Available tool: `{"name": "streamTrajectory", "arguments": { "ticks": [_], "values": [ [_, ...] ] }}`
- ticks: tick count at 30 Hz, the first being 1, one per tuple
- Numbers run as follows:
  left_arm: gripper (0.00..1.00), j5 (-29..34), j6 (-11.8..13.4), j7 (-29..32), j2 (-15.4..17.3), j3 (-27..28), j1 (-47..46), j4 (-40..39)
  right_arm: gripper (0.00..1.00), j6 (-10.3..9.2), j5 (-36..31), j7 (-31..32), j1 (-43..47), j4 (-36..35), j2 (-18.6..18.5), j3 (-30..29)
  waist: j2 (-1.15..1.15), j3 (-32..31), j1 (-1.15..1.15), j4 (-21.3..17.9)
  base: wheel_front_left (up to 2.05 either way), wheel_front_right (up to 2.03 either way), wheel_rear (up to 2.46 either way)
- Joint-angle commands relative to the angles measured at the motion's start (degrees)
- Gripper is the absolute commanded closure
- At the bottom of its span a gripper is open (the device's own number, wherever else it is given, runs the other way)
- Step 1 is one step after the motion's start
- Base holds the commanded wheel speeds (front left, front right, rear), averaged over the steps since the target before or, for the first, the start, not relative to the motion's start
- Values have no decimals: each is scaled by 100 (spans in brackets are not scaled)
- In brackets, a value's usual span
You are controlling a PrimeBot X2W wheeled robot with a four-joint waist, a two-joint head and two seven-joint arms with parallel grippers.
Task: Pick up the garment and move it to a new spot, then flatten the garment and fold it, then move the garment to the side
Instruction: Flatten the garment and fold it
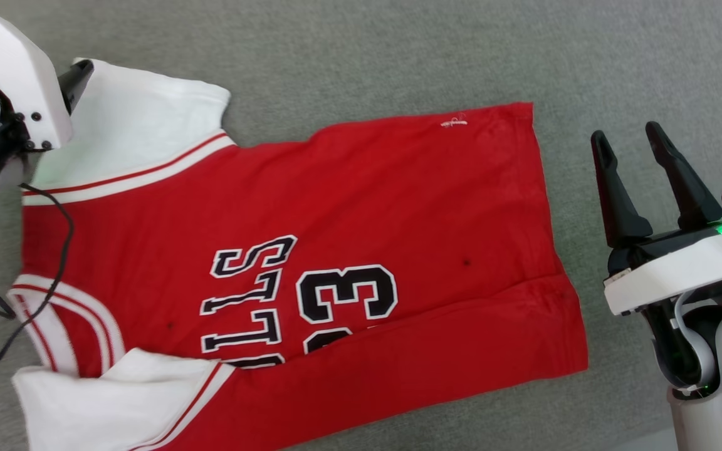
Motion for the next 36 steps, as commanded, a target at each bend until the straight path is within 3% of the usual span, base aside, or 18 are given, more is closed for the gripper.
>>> {"name": "streamTrajectory", "arguments": {
  "ticks": [1, 6, 11, 14, 15, 21, 28, 36],
  "values": [
    [0, 11, -6, 323, 73, -94, -179, 72, 0, -2, -4, -30, -72, -16, 57, 12, 0, 251, -1, -211, 0, 0, 0],
    [0, 59, 130, 1149, 233, -362, -254, 340, 0, -2, 62, -46, -86, 21, 113, 28, 0, 458, -1, -362, 0, 0, 0],
    [0, -166, 260, 1808, 137, -529, 22, 598, 0, -2, 158, 0, -59, 96, 132, 11, 0, 558, -1, -445, 0, 0, 0],
    [83, -240, 249, 1954, 42, -620, 99, 555, 0, -2, 268, 81, -98, 147, 104, -19, 0, 580, -1, -451, 0, 0, 0],
    [100, -271, 245, 1945, -5, -607, 109, 554, 0, -2, 351, 132, -134, 158, 89, -13, 0, 579, -1, -446, 0, 0, 0],
    [100, -164, 153, 1685, -27, -586, -18, 476, 0, -2, 755, 881, -417, 453, -64, -14, 0, 471, -1, -349, 0, 0, 0],
    [100, -41, 2, 1253, -119, -464, -477, 380, 0, -2, 1293, 2332, -1301, 1142, -359, 63, 0, 344, -1, 34, 0, 0, 0],
    [100, 79, -232, 902, -335, -484, -834, 164, 0, -2, 1251, 3433, -2140, 1869, -599, 104, 0, 382, -1, 516, 0, 0, 0]
  ]
}}
